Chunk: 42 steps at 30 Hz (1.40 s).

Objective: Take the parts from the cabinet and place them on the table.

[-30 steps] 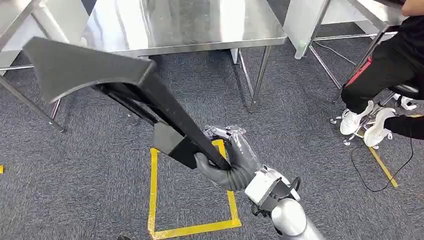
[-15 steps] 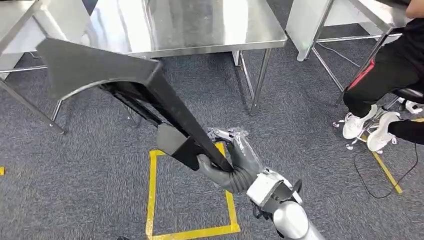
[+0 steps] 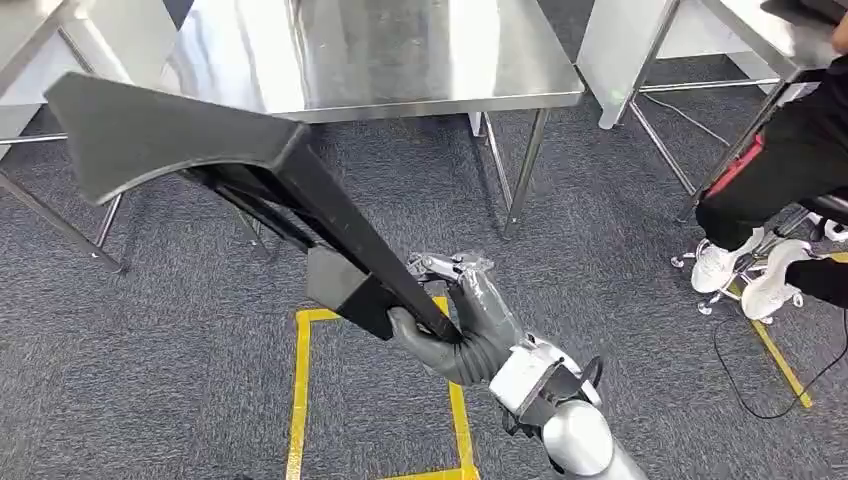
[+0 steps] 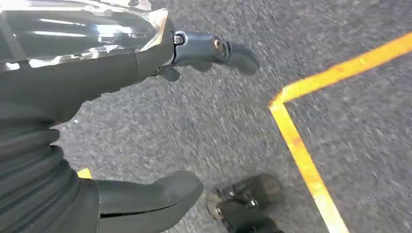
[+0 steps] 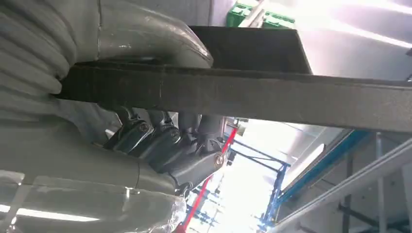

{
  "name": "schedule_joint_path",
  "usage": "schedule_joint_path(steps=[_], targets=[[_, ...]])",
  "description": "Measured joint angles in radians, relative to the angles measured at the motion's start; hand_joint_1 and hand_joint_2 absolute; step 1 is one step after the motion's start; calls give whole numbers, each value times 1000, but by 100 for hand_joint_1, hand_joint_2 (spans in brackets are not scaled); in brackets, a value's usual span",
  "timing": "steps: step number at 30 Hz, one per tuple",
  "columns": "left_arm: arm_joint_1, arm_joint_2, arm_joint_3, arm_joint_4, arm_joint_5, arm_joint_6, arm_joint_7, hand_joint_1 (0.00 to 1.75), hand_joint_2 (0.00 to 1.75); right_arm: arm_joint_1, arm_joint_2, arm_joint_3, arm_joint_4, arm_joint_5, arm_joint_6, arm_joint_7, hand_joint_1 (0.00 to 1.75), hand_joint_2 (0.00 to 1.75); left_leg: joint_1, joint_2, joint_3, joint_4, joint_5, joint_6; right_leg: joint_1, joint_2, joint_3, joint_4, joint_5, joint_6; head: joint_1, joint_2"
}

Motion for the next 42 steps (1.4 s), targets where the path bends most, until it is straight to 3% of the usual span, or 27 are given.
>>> schedule_joint_path(steps=[2, 5, 7, 9, 11, 12, 14, 16, 18, 21, 22, 23, 24, 26, 28, 29, 30, 31, 33, 34, 35, 37, 38, 39, 40, 41, 42], targets=[[-2, -1, 0, 1, -6, -1, 2, 0, 175, -2, -2, -1, 0, 3, 0, -1, 175, 175, 8, -2, 38, -17, -2, 0, -2, 4, -26, 65, -13, -1, 3, -1], [-6, -3, 0, 1, -8, -5, 5, 0, 175, 3, -8, -2, 0, 5, 0, -1, 175, 175, 8, -12, 50, -17, -22, 6, -3, 5, -177, 265, -82, -12, 4, 0], [-4, -7, 0, 4, -9, -6, 7, 0, 175, 7, -12, -2, 0, 7, 0, 0, 175, 175, 9, -17, 68, -16, -39, 2, -5, 5, -226, 275, -97, 1, 6, 0], [-4, -10, 0, 6, -9, -5, 10, 0, 175, 7, -14, -2, 0, 7, 0, -1, 175, 175, 11, -23, 99, -16, -62, -4, -10, 5, -199, 146, -29, 34, 6, 0], [-4, -10, 0, 10, -8, -5, 11, 0, 175, 11, -17, -1, 2, 8, 0, -1, 175, 175, 9, -26, 113, -15, -88, -18, -16, 2, -168, 23, 116, 60, 8, 0], [-5, -10, 0, 13, -8, -5, 14, 0, 175, 9, -19, 0, 3, 8, 0, -1, 175, 175, 5, -28, 122, -10, -95, -23, -9, 0, -176, 12, 85, 20, 7, 0], [-6, -10, 0, 14, -7, -3, 16, 0, 175, 14, -20, -2, 2, 9, -1, -1, 175, 175, 4, -25, 119, -5, -101, -32, -8, 7, -170, 16, 98, -8, 5, 0], [-8, -7, 0, 16, -6, -2, 16, 0, 175, 12, -18, -2, 0, 9, -2, -2, 175, 175, 7, -21, 103, 30, -91, -36, -20, 9, -151, 10, 91, -18, 4, 0], [-11, -10, -1, 16, -6, -1, 16, 0, 175, 11, -18, -2, 0, 8, -2, -2, 175, 175, 9, -5, 10, 174, -76, -50, -19, 6, -132, 4, 78, -36, 1, 0], [-9, -11, -1, 18, -6, -1, 16, 0, 175, 13, -18, -1, 0, 8, -2, -2, 175, 175, 15, 2, -116, 316, -182, -63, -19, 7, -102, 4, 52, -39, 1, 0], [-9, -11, -1, 18, -6, -1, 16, 0, 175, 13, -18, -2, 0, 8, -2, -2, 175, 175, 15, 2, -134, 308, -194, -63, -19, 8, -88, 4, 41, -39, 1, 0], [-9, -10, -1, 18, -6, -1, 16, 0, 175, 13, -18, -2, 0, 8, -2, -2, 175, 175, 15, 2, -134, 274, -177, -59, -18, 9, -73, 3, 31, -38, 1, 0], [-9, -10, -1, 18, -6, 0, 16, 0, 175, 13, -18, -2, 0, 8, -2, -2, 175, 175, 14, 2, -117, 209, -131, -51, -16, 10, -56, 2, 20, -37, 1, 0], [-9, -9, -1, 19, -6, 0, 16, 0, 175, 12, -15, -2, 0, 8, -2, -2, 175, 175, 6, 4, -69, 55, 13, -23, -18, 9, -44, -2, -1, -35, 2, 0], [-8, -6, -1, 22, -6, 1, 16, 0, 175, 9, -14, -1, 0, 8, -2, -3, 175, 175, -6, -5, -60, 22, 25, -16, -6, 14, -26, -8, -23, -21, 2, 0], [-8, -6, -1, 22, -7, 1, 16, 0, 175, 9, -13, -1, 0, 9, -2, -3, 175, 175, -7, -3, -55, 9, 24, -14, -3, 14, 2, -4, -14, -12, -1, 0], [-8, -7, -1, 23, -7, 2, 16, 0, 175, 9, -14, -1, 0, 8, -3, -4, 175, 175, -6, -2, -47, 5, 23, -10, -3, 14, 2, -5, -8, 1, 1, 0], [-10, -9, -1, 23, -8, 2, 16, 0, 175, 5, -15, -1, 0, 7, -5, -4, 175, 175, -3, -5, -19, 1, 27, -2, 0, 14, 5, 0, -13, 3, 0, 0], [-9, -8, -1, 24, -8, 3, 16, 0, 175, 3, -16, -1, 0, 7, -8, -5, 175, 175, 1, -4, 6, -5, 20, 6, -4, 11, -47, 102, -16, 5, 3, -1], [-11, -8, 0, 24, -8, 3, 16, 0, 175, 3, -16, -1, 1, 7, -9, -6, 175, 175, 1, -4, 10, -5, 14, 12, -4, 11, -106, 186, -21, 6, 6, 0], [-10, -9, -1, 24, -8, 3, 16, 0, 175, 5, -16, -1, 1, 7, -9, -6, 175, 175, 0, -6, 15, -5, 6, 14, -4, 11, -164, 256, -54, -2, 5, 0], [-9, -10, 0, 26, -8, 3, 16, 0, 175, 8, -19, -1, 3, 7, -10, -6, 175, 175, 0, -12, 34, -5, -14, 14, -3, 11, -224, 288, -129, -10, 6, 0], [-8, -11, 0, 26, -8, 3, 16, 0, 175, 8, -20, -1, 3, 7, -10, -6, 175, 175, 0, -15, 48, -5, -24, 13, -4, 10, -227, 256, -131, -4, 6, 0], [-8, -11, 0, 27, -8, 3, 16, 0, 175, 8, -21, -1, 3, 7, -10, -6, 175, 175, 0, -17, 63, -5, -35, 11, -4, 10, -216, 193, -106, 8, 7, 0], [-8, -11, 0, 27, -8, 3, 16, 0, 175, 8, -21, -1, 3, 7, -10, -6, 175, 175, 0, -20, 79, -5, -46, 8, -5, 10, -196, 112, -52, 26, 7, 0], [-8, -11, 0, 28, -8, 3, 16, 0, 175, 8, -22, -1, 3, 7, -10, -6, 175, 175, 0, -21, 89, -5, -58, 4, -4, 10, -180, 31, 29, 43, 8, 0], [-10, -11, 0, 30, -8, 3, 16, 0, 175, 9, -23, -1, 4, 6, -10, -6, 175, 175, -5, -22, 101, 0, -72, -1, -4, 9, -172, 10, 80, 40, 6, 0]])
